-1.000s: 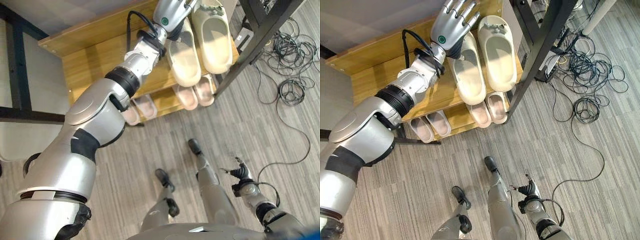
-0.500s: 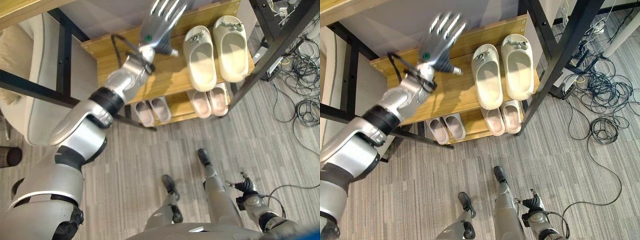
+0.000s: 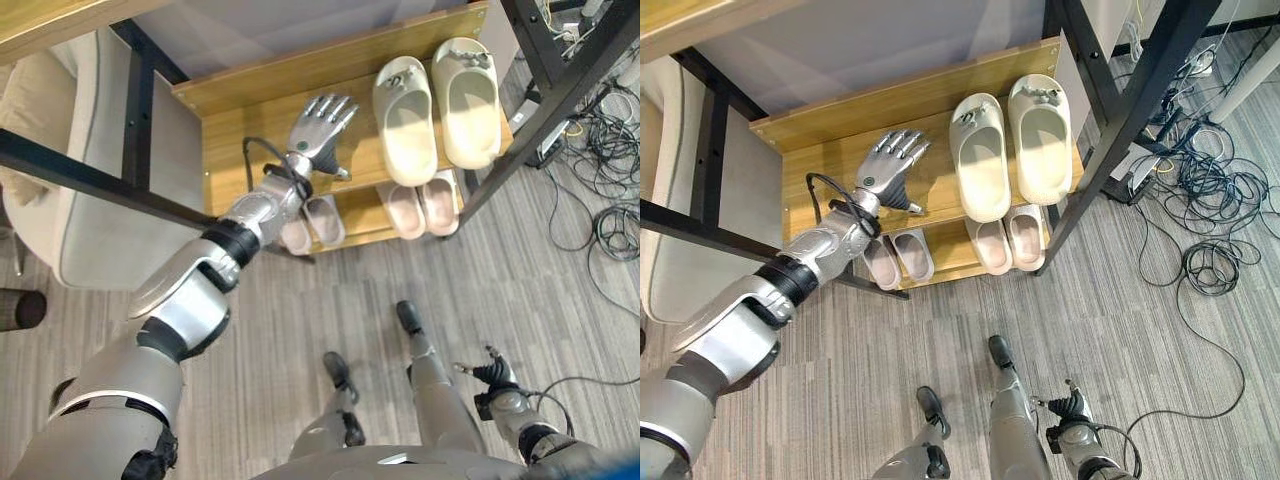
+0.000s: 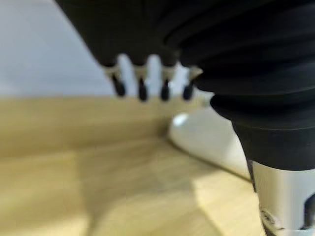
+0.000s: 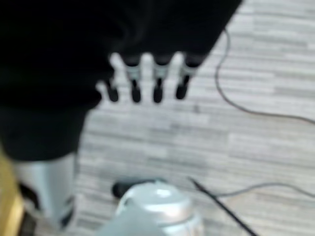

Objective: Arrange the slippers neatly on the shoe rack.

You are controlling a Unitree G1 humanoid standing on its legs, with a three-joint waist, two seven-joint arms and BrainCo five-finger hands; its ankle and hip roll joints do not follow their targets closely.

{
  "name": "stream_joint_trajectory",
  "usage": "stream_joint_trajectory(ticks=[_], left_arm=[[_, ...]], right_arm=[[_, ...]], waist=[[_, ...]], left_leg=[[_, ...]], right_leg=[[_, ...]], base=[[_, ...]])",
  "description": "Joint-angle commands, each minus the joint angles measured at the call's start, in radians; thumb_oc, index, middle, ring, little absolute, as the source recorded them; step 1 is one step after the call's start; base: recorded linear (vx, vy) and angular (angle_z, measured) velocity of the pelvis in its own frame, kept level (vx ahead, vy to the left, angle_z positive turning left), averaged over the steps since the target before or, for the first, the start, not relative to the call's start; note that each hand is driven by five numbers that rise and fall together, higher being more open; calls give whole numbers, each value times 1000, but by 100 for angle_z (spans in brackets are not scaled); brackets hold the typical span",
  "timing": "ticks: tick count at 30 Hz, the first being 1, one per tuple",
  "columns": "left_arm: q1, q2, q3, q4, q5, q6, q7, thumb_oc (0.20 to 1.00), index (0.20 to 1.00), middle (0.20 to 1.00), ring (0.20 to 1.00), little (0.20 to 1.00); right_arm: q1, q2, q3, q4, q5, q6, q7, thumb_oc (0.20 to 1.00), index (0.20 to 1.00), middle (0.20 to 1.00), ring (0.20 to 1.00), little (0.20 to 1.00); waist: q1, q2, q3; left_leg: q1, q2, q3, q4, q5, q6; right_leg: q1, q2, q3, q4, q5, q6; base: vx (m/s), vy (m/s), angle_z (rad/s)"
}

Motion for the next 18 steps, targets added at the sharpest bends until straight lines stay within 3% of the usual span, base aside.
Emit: stream_joint_trajectory(ticks=[1,13,18], left_arm=[[-77,-11,85,65,-81,-7,-4,1000,1000,1000,1000,1000],[-92,-169,123,174,-229,-8,-27,1000,1000,1000,1000,1000],[-92,-241,181,183,-404,-39,-27,1000,1000,1000,1000,1000]], right_arm=[[20,-19,37,10,-9,7,-7,1000,1000,1000,1000,1000],[-18,-36,43,29,3,27,-4,1000,1000,1000,1000,1000],[-37,-38,44,36,22,34,-6,1000,1000,1000,1000,1000]], waist=[[-1,3,5],[-9,32,0],[-7,35,-2]], left_leg=[[4,63,-118,4,-29,-59],[22,66,-106,4,-24,-64],[23,67,-110,4,-20,-64]], right_leg=[[38,-34,-82,-65,-27,50],[47,-34,-72,-66,-30,45],[50,-36,-74,-68,-29,44]], base=[[0,0,0],[1,-5,-1],[2,-11,-1]])
